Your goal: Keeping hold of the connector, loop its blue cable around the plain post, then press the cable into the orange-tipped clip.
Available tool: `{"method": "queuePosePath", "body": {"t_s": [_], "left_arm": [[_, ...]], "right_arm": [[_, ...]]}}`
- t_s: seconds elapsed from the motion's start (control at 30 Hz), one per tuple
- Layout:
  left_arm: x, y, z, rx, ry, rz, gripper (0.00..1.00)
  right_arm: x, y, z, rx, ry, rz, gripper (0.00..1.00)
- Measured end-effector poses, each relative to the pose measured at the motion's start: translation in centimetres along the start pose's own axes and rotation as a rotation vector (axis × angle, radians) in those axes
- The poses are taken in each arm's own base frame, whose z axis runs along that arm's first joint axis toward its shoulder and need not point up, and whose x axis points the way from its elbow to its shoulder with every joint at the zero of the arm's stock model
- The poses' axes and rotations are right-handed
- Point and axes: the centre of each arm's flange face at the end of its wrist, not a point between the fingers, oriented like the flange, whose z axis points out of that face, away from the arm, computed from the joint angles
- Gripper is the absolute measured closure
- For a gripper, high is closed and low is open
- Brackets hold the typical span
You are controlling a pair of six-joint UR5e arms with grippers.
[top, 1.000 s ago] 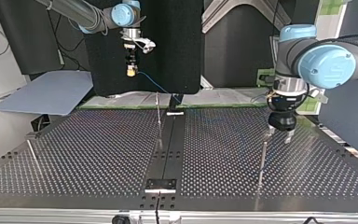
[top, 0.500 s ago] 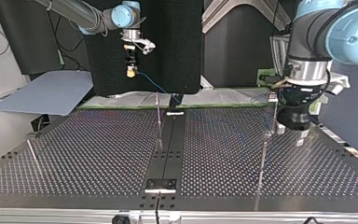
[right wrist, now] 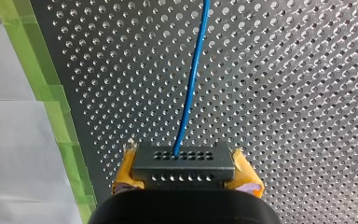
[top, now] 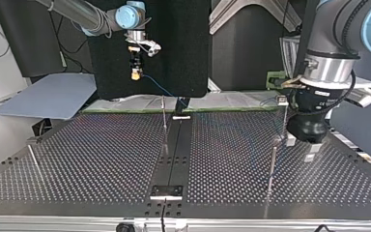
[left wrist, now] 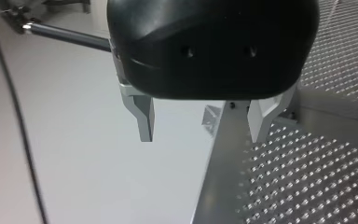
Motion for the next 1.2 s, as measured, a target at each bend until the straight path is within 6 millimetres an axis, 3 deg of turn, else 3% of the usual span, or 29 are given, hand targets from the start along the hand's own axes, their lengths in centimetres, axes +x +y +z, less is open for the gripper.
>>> {"method": "queuePosePath", "body": {"t_s": [0.17, 0.37, 0.57, 1.2], "left_arm": [[0.4, -1.5, 0.8, 0.0, 0.05, 0.021, 0.0], [2.6, -2.7, 1.6, -0.021, 0.139, 0.034, 0.0], [4.0, -3.8, 0.9, -0.042, 0.204, 0.05, 0.0], [5.1, -3.3, -1.1, -0.13, 0.325, 0.088, 0.0]], "right_arm": [[0.0, 0.0, 0.0, 0.0, 0.0, 0.001, 0.87], [0.0, 0.0, 0.0, 0.0, 0.0, 0.001, 0.87], [0.0, 0.0, 0.0, 0.0, -0.001, 0.0, 0.87], [0.0, 0.0, 0.0, 0.0, -0.003, -0.001, 0.87]]}}
